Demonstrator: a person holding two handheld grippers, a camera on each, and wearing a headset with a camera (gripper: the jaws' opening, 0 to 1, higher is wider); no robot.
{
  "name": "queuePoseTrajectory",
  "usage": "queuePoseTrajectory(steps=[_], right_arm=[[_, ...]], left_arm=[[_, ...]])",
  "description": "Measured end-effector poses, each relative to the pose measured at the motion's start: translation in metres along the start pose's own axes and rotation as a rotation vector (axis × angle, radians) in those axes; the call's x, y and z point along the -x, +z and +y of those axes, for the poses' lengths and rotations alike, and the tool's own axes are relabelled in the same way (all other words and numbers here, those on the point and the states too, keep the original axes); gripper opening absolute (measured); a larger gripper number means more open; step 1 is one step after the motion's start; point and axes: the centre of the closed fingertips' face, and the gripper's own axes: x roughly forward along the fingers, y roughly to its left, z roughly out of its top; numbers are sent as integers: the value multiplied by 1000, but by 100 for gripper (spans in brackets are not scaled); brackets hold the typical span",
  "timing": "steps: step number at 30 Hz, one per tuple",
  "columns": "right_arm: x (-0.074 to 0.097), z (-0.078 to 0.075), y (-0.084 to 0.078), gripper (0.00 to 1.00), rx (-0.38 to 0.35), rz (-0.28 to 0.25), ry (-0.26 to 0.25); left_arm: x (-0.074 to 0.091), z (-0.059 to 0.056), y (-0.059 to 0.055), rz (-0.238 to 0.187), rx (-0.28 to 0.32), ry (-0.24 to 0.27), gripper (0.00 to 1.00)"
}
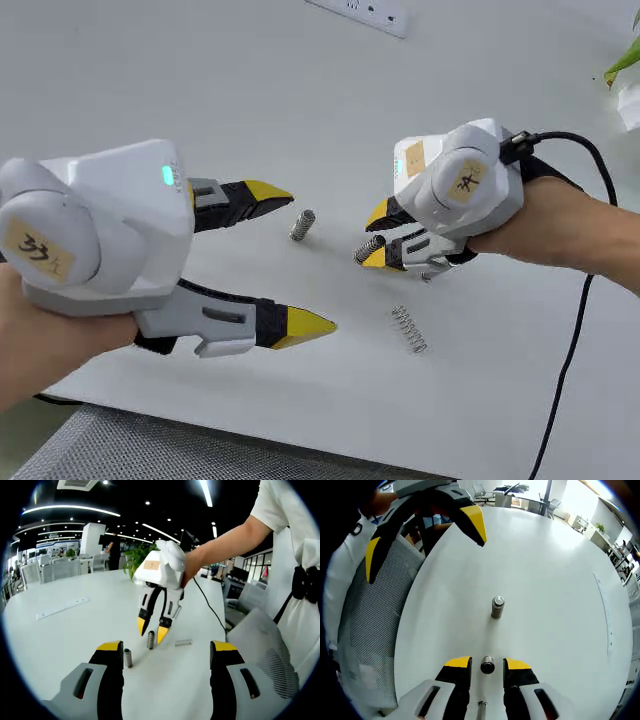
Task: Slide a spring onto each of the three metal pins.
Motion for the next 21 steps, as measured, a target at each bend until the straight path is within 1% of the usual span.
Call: queuePoseTrajectory(steps=[4,10,12,17,18,21], right_arm=[[8,-2,1,26,-28,-29,-24],[25,-3,5,31,-100,-110,-66],[30,-3,4,32,-118,-127,-76],[48,-3,8,39,-169,-208,-123],[53,-2,9,40,-184,-233,-133],[62,2,8,43,-204,-267,-148]], left_arm=[[0,-3,0,9,-8,-9,69],[-2,-7,2,28,-30,-24,69],[-2,-7,2,34,-38,-26,69],[-3,-9,3,50,-60,-36,68],[-3,-10,3,56,-67,-39,68],[-4,-12,3,64,-77,-46,68]])
